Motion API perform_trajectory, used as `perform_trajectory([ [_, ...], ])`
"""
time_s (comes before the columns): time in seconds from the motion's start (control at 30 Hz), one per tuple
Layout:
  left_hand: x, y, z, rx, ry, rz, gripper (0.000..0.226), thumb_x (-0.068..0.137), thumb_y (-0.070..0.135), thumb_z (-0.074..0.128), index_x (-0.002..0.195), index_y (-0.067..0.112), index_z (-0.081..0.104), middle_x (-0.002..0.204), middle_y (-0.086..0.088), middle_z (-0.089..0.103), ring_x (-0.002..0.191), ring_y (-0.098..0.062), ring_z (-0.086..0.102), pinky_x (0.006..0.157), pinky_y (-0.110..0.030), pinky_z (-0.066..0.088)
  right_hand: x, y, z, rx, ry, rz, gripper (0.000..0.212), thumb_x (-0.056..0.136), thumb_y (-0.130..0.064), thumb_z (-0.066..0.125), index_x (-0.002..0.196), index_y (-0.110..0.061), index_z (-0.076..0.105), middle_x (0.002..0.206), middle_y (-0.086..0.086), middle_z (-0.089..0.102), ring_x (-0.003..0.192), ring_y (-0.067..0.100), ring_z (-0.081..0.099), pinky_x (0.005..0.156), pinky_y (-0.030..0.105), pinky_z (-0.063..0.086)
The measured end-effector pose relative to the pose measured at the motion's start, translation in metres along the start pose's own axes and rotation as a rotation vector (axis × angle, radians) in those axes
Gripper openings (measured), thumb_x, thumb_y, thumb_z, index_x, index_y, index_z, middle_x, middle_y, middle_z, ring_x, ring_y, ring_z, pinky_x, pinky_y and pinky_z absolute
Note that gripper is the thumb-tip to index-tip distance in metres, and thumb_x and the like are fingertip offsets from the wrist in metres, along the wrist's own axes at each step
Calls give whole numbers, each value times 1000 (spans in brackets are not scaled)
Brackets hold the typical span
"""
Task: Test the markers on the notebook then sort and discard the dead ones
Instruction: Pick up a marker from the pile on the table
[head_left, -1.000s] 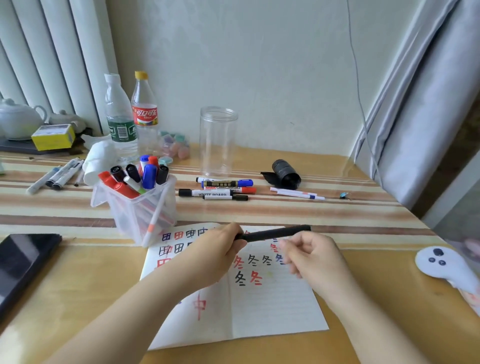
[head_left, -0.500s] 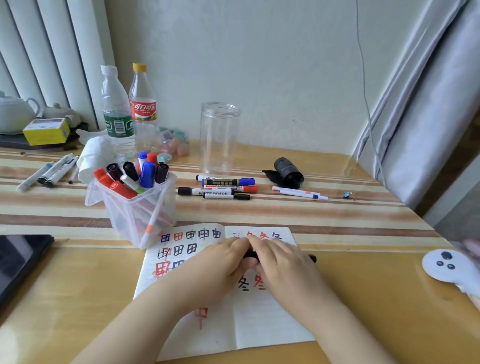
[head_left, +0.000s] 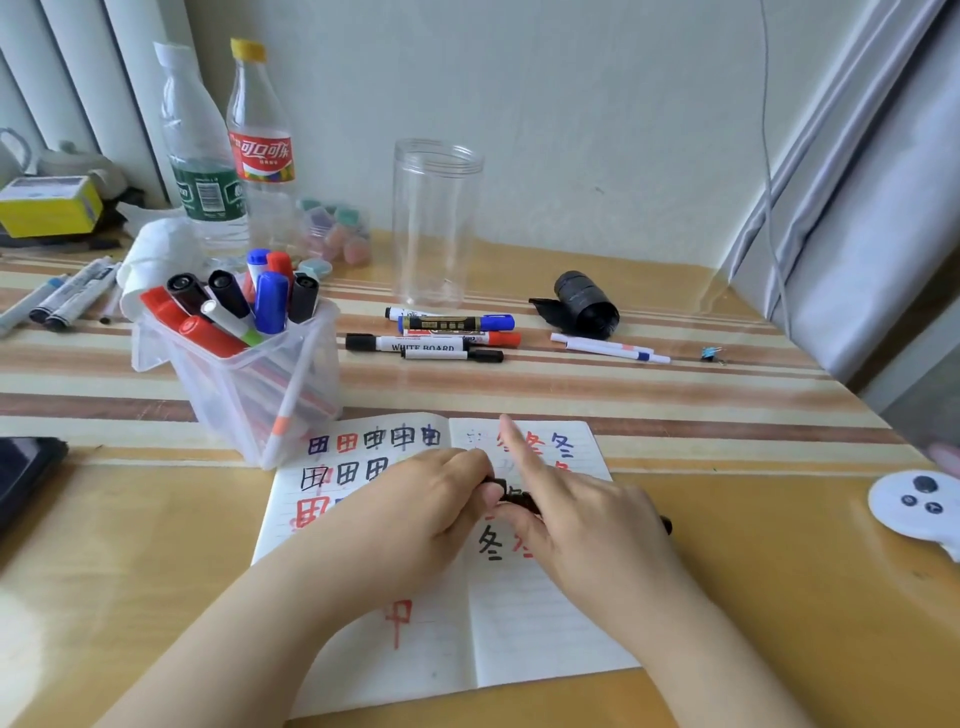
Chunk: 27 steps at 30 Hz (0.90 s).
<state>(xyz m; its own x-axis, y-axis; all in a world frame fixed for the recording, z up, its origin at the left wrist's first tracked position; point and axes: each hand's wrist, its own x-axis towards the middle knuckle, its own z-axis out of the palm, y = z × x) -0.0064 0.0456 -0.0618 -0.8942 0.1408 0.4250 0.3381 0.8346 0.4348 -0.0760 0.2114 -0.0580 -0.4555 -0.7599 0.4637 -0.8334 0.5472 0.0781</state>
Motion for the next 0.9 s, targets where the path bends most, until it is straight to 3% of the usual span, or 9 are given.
perform_trajectory([
  [0.07, -2, 1, -3, -5, 36, -62, 55, 83, 53, 12, 88, 13, 49, 80, 6, 50, 75, -12, 46, 67, -25, 35, -1, -1, -6, 39, -95, 111, 63, 93, -46, 35, 147, -18, 23, 65, -11, 56, 54, 7, 54, 44, 21, 31],
  [0.13, -5, 1, -7, -10, 69, -102, 56, 82, 56, 10, 93, 17, 48, 88, 7, 52, 82, -10, 47, 73, -23, 36, -6, 4, -13, 360, -230, 271, 69, 95, -35, 38, 147, -33, -7, 83, -9, 56, 73, 9, 55, 62, 27, 42],
  [0.17, -6, 2, -7, -30, 75, -104, 52, 83, 55, 12, 94, 18, 47, 90, 8, 51, 84, -7, 45, 74, -19, 35, -8, 8, -18, 518, -275, 348, 66, 96, -30, 36, 142, -43, -11, 89, -10, 56, 78, 8, 54, 71, 29, 44],
  [0.3, -6, 7, -2, -65, 74, -15, 32, 91, 40, 28, 97, 16, 48, 91, 12, 46, 84, -3, 43, 79, -9, 32, -9, 23, -35, 721, -235, 377, 57, 97, -17, 36, 114, -65, 11, 104, -19, 60, 86, 0, 58, 82, 25, 48],
  [0.43, -4, 12, 3, -58, 22, 24, 25, 88, 38, 35, 102, 20, 47, 92, 13, 45, 85, -8, 45, 76, -15, 34, -15, 31, -46, 1052, -150, 479, 24, 98, -9, 41, 105, -26, 57, 98, 0, 70, 69, 9, 59, 66, 23, 49],
  [0.6, 7, 19, 0, 0, -14, -34, 20, 92, 29, 47, 107, 17, 54, 99, 7, 55, 91, -13, 51, 71, -10, 34, -23, 43, -45, 1813, -132, 809, 30, 95, 3, 34, 102, -2, 62, 73, 20, 64, 54, 15, 54, 49, 19, 45],
  [0.7, 16, 26, -2, 23, -108, -104, 18, 94, 30, 45, 108, 20, 50, 102, 6, 57, 94, -14, 52, 79, -27, 43, -25, 44, -41, 1670, -191, 764, 5, 93, -11, 54, 97, -8, 55, 66, 13, 60, 50, 12, 48, 47, 18, 40],
  [0.8, 20, 34, 0, 99, -228, -140, 18, 96, 32, 38, 106, 20, 46, 99, 3, 56, 91, -20, 52, 79, -34, 44, -26, 42, -36, 1296, -191, 732, 37, 82, -49, 52, 89, -13, 54, 55, 3, 52, 48, 10, 41, 48, 16, 35],
  [0.9, 14, 35, 9, 197, -202, -110, 21, 97, 34, 31, 105, 19, 44, 96, 2, 57, 91, -22, 53, 79, -30, 40, -28, 40, -26, 1177, -114, 723, 38, 87, -50, 50, 87, -12, 52, 54, 0, 39, 52, 9, 38, 57, 20, 32],
])
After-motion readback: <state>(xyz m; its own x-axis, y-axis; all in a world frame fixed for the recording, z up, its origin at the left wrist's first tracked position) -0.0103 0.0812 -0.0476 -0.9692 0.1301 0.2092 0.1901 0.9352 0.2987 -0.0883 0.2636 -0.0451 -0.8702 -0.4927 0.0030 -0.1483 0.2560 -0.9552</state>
